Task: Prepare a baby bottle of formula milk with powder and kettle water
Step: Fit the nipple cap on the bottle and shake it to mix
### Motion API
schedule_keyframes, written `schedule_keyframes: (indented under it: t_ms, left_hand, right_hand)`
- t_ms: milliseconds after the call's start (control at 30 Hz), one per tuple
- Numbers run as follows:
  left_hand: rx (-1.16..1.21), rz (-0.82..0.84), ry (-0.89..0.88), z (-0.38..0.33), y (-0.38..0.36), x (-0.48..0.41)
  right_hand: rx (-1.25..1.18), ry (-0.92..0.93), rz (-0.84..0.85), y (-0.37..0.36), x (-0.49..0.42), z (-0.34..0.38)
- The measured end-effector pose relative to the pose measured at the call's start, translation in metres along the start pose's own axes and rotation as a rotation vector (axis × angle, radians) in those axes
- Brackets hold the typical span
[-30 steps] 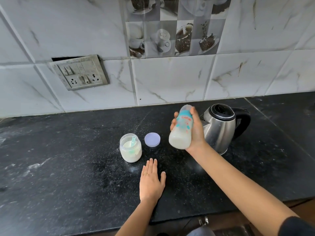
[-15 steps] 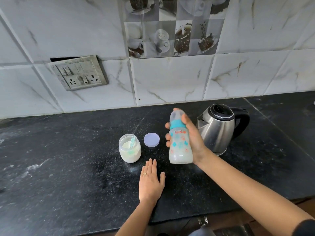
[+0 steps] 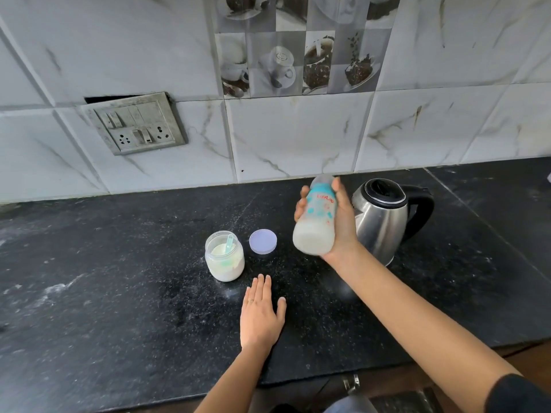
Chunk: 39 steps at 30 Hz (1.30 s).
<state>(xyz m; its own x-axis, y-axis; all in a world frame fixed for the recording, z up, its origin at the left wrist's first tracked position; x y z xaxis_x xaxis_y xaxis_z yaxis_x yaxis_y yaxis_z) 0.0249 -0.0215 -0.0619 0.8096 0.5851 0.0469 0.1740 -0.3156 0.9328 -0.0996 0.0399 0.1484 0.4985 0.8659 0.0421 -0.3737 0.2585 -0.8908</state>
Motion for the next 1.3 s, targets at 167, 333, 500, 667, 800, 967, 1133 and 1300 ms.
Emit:
schedule_keyframes:
  t_ms: [167, 333, 500, 667, 800, 967, 1133, 1300]
  left_hand:
    - [0.024, -0.014, 0.007, -0.002, 0.0, 0.001]
    - [0.022, -0.014, 0.003, -0.001, 0.001, 0.0]
    - [0.02, -0.027, 0.002, -0.002, -0.001, 0.001]
    - [0.032, -0.026, 0.004, -0.001, 0.002, 0.0]
    - [0.028, -0.029, 0.001, -0.001, 0.0, 0.001]
    - [0.024, -0.027, 0.006, -0.002, -0.001, 0.0]
    - [0.021, -0.031, 0.004, -0.002, -0.001, -0.001]
    - [0.004, -0.029, 0.006, -0.001, -0.001, 0.0]
  right_hand:
    - [0.263, -0.085, 0.095, 0.006, 0.022, -0.026]
    - [-0.062, -0.012, -0.062, 0.004, 0.002, -0.008]
    - [0.2, -0.082, 0.03, 0.0, 0.017, -0.021]
    - [0.015, -0.034, -0.112, 0.007, -0.005, 0.011]
    - [0.202, -0.086, 0.009, 0.011, 0.007, 0.001]
    - [-0.007, 0.06, -0.232, 0.022, -0.012, 0.017]
    - [-0.142, -0.121, -0.368, 0.027, -0.009, 0.005]
    - [-0.185, -0.179, -0.525, 0.041, -0.015, 0.004]
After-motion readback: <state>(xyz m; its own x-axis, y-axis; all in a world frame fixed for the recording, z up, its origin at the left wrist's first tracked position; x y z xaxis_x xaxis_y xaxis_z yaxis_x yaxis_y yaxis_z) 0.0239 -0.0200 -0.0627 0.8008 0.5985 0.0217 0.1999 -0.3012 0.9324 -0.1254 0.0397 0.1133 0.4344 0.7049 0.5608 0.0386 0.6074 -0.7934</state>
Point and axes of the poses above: each hand's wrist, its own x-axis away from the middle knuckle, its own y-axis out of the back of the hand, z = x × y, the point moved 3 cm from there along -x, towards the middle knuckle, and after that the axes turned 7 degrees about z, right-handed, at the moved point
